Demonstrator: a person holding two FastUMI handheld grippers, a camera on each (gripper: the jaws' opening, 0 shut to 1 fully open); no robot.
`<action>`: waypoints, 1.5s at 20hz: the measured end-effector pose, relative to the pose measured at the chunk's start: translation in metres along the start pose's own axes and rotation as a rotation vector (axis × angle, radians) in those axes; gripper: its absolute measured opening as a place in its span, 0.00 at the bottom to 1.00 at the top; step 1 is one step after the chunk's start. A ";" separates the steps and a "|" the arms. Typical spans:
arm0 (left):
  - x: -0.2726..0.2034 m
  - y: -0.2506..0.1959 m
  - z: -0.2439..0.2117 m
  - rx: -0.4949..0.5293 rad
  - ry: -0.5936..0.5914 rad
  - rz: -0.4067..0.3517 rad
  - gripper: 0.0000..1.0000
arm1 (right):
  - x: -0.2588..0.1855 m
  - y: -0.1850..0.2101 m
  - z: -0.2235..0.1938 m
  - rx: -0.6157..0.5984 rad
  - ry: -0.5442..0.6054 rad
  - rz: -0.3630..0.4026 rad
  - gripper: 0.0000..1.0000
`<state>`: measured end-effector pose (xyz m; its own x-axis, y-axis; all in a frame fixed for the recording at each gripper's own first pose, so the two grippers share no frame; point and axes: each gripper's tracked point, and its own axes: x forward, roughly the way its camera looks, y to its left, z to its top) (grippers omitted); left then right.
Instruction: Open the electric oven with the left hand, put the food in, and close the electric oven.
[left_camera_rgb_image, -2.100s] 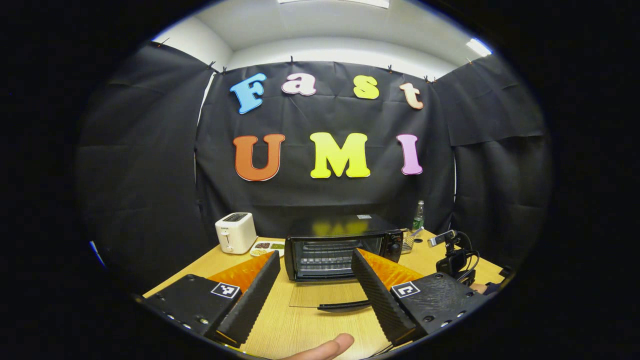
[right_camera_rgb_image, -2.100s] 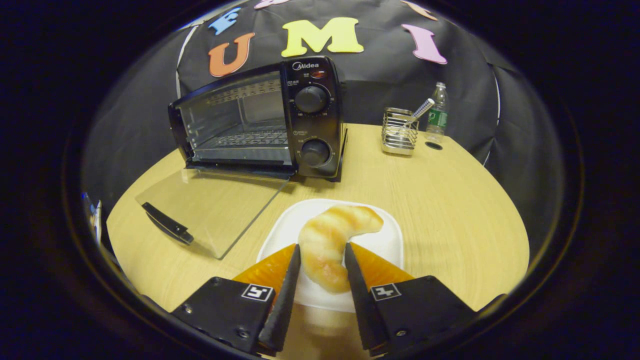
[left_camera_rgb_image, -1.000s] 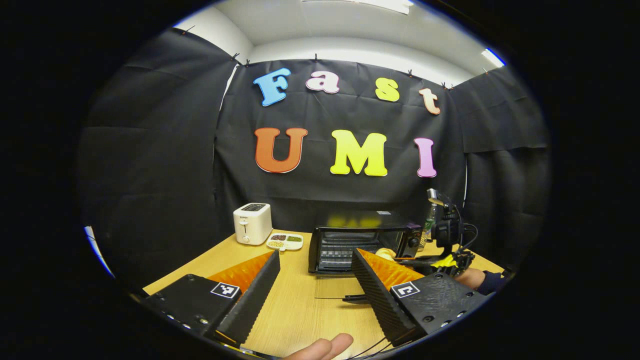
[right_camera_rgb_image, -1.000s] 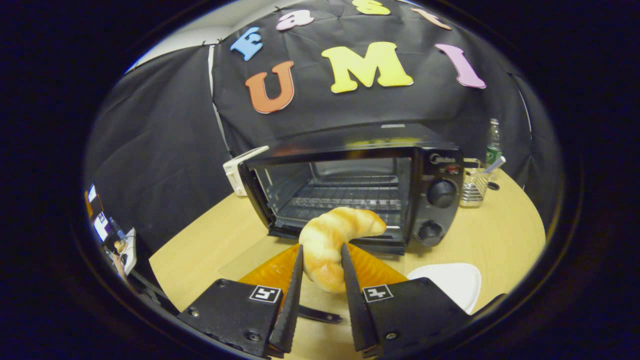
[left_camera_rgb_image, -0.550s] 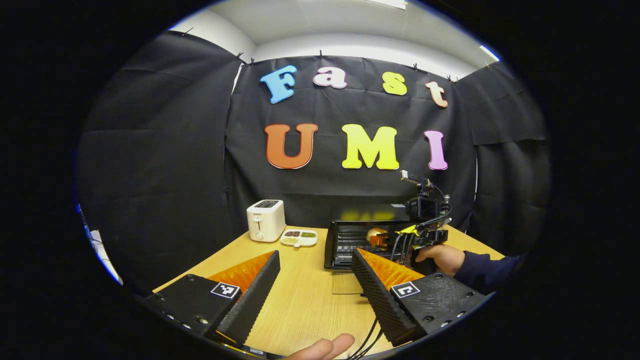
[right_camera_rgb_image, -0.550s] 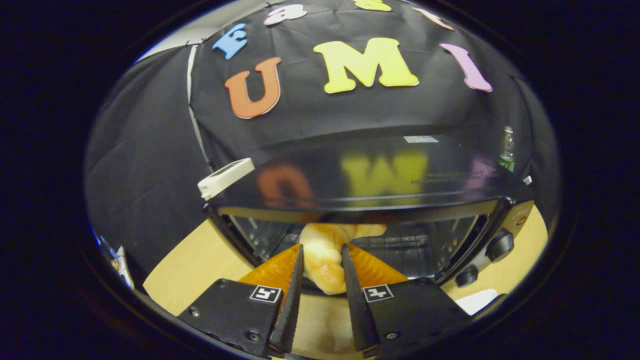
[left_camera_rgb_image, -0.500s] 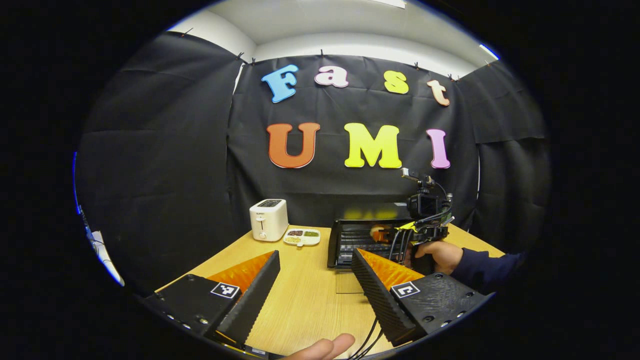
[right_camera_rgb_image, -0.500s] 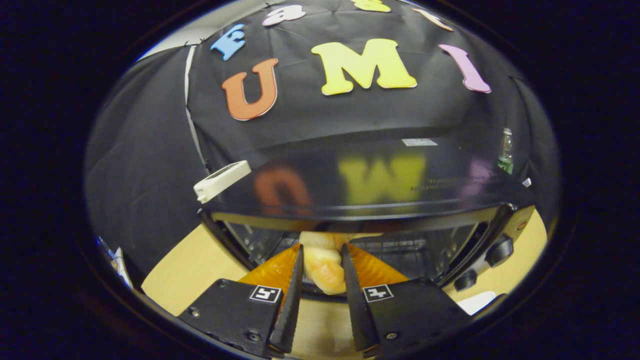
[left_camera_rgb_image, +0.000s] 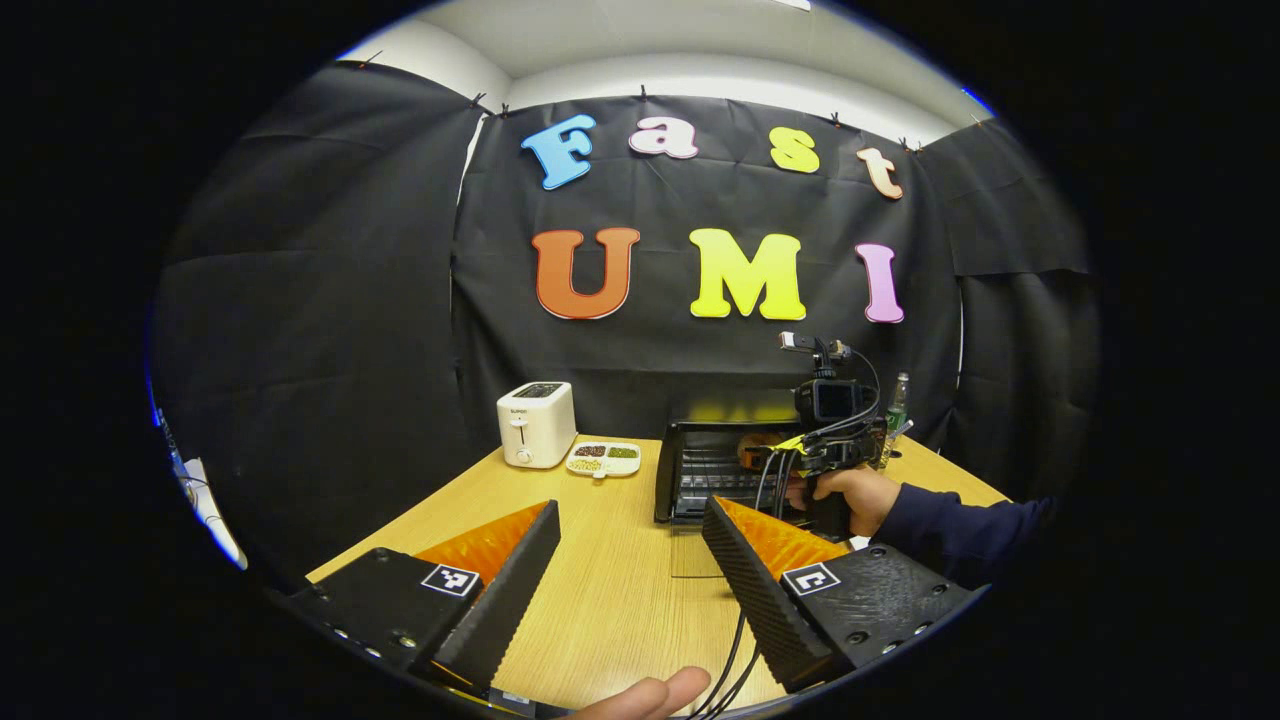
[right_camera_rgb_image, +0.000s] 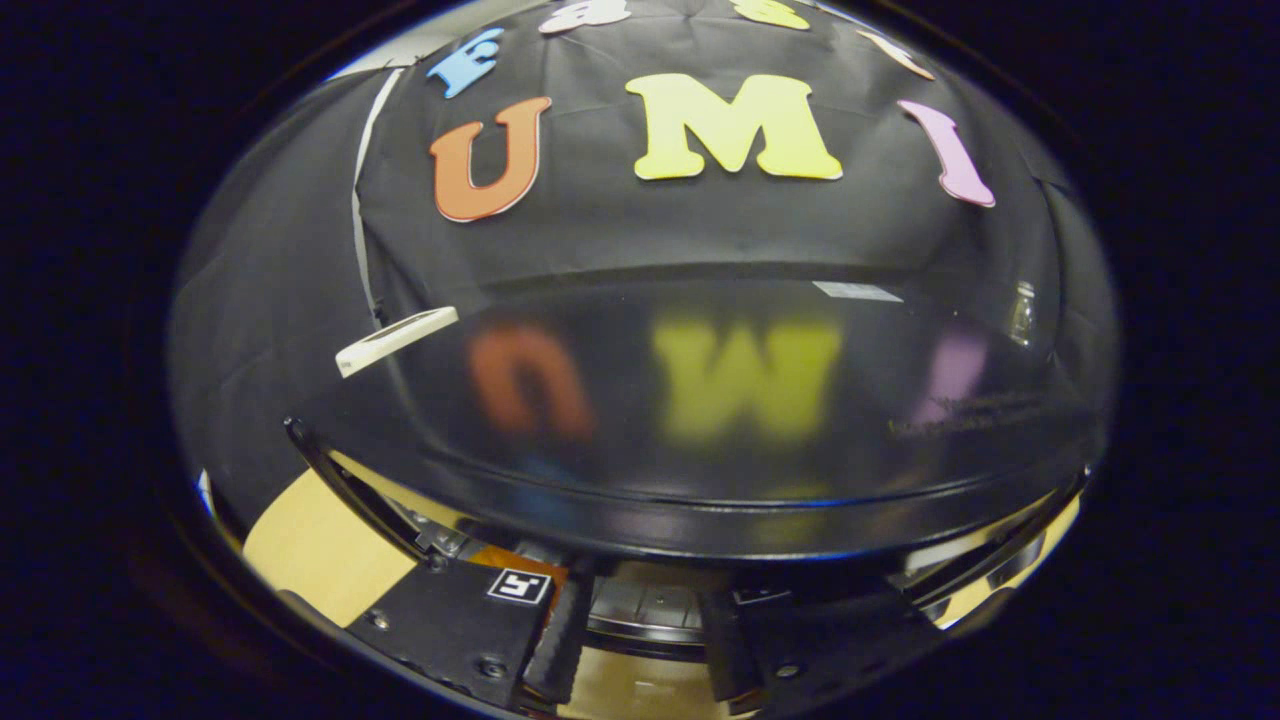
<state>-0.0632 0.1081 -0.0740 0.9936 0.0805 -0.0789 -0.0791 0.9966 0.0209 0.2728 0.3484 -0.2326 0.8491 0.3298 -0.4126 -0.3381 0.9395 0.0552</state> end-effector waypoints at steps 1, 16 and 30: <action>0.000 -0.002 0.000 0.002 0.000 -0.003 0.94 | -0.007 0.004 0.000 0.006 0.000 0.036 0.67; 0.022 -0.090 -0.010 0.038 0.040 -0.155 0.94 | -0.236 -0.035 0.032 -0.045 -0.230 0.061 0.94; 0.062 -0.162 -0.115 0.056 0.321 -0.259 0.95 | -0.389 -0.128 0.085 -0.074 -0.433 -0.188 0.96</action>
<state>0.0024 -0.0463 -0.1969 0.9038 -0.1630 -0.3956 0.1832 0.9830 0.0135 0.0197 0.1081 -0.0021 0.9840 0.1781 0.0084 -0.1774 0.9826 -0.0552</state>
